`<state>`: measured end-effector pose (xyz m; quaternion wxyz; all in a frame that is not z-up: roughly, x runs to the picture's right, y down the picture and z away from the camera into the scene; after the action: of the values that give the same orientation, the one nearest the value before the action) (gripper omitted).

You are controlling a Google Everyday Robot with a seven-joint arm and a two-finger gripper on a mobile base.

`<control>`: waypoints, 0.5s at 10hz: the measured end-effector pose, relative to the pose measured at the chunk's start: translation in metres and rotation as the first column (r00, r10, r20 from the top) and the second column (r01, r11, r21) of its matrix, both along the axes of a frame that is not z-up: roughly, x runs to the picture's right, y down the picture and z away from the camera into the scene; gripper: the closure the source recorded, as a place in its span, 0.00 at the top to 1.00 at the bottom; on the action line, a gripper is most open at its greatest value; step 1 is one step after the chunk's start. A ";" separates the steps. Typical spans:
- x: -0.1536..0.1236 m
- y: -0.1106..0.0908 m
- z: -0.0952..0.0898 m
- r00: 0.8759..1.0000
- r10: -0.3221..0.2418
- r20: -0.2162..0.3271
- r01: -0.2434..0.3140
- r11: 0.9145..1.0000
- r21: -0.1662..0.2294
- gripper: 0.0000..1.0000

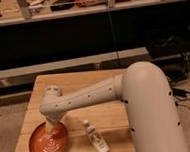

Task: Pick up the ceramic bowl

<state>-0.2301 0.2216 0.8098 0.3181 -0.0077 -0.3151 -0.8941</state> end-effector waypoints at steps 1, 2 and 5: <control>0.000 0.000 0.000 1.000 -0.003 -0.002 0.003 1.000 0.003 0.78; 0.001 -0.001 0.001 1.000 -0.004 -0.004 0.004 1.000 0.006 0.78; 0.002 -0.003 0.001 1.000 -0.012 -0.009 0.012 1.000 0.015 0.61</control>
<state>-0.2280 0.2181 0.8111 0.3143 -0.0110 -0.3069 -0.8983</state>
